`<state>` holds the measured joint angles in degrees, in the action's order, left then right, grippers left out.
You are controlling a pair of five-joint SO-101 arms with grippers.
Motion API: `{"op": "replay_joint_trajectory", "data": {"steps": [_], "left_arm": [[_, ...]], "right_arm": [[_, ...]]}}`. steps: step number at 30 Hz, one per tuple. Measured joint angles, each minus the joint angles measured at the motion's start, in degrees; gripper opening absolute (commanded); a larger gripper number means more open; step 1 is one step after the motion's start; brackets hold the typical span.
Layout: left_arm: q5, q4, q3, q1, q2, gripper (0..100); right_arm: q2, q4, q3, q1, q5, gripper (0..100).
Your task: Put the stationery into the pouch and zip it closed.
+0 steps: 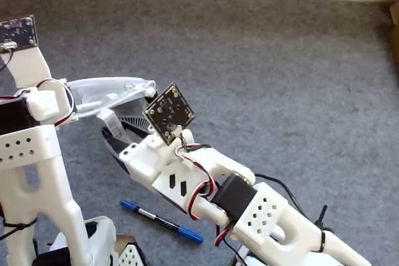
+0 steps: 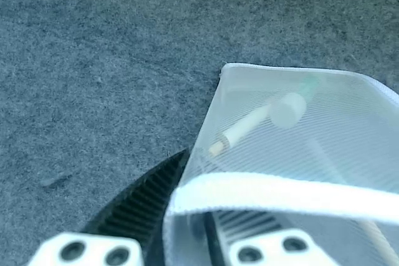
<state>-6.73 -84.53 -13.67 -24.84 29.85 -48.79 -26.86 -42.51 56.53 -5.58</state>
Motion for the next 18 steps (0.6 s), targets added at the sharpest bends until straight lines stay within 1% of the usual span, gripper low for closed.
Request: {"op": "replay_joint_trajectory", "data": {"steps": [6,14,18], "left_arm": [[0.0,0.0,0.0,0.0,0.0,1],[0.0,0.0,0.0,0.0,0.0,1],[0.0,0.0,0.0,0.0,0.0,1]], "right_arm": [[0.0,10.3,-2.1,-3.5,0.0,1.2],[0.0,35.9,-13.1,-6.1,0.0,1.2],[0.0,43.3,-13.7,-6.1,0.0,1.2]]}}
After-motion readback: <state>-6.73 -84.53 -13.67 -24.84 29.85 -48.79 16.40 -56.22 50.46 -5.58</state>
